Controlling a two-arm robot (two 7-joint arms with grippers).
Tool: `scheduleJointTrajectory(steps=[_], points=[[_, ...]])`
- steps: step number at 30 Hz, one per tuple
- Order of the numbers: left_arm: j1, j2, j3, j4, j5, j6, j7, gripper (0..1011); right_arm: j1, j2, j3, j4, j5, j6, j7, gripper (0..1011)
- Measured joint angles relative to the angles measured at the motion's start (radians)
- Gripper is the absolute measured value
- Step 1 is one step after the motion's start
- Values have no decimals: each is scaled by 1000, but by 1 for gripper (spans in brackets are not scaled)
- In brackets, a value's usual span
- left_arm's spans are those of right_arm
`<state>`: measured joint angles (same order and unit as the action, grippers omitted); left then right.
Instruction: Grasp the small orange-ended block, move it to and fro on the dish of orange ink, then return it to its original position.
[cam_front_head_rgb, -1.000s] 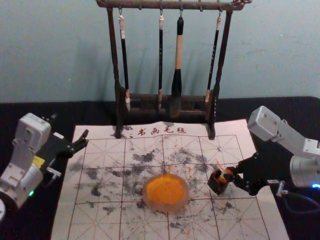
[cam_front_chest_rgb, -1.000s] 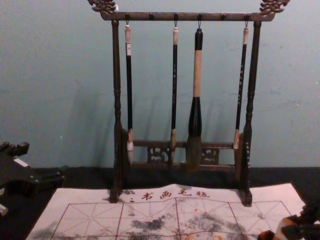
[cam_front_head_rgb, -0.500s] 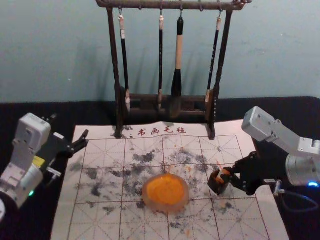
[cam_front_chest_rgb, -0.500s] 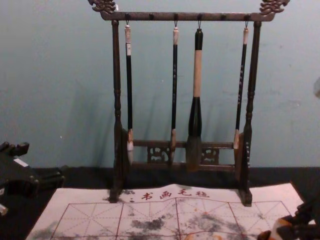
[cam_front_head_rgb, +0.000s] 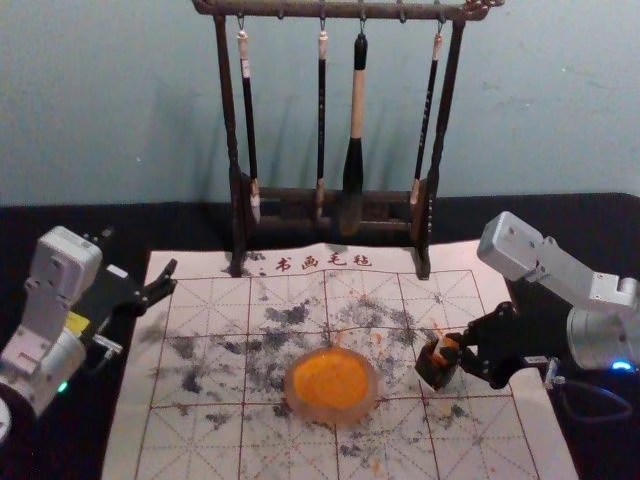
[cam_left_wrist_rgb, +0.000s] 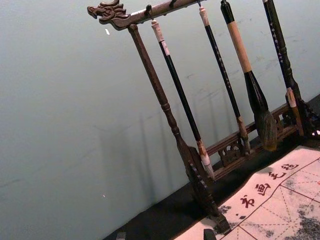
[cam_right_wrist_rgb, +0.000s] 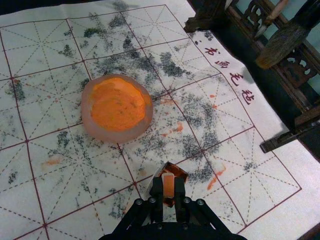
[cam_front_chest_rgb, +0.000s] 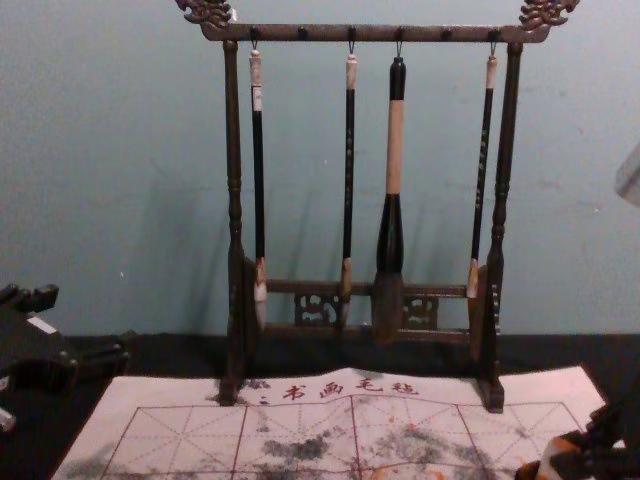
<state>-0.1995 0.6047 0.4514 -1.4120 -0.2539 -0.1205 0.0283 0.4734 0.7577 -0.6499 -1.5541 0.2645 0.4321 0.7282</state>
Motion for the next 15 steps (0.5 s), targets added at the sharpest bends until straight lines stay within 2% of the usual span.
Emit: scheduleJointTrajectory(steps=[15], points=[[0,0,0,0,0,0,0,1001,5,-7,-1,8,1,2,4,104]])
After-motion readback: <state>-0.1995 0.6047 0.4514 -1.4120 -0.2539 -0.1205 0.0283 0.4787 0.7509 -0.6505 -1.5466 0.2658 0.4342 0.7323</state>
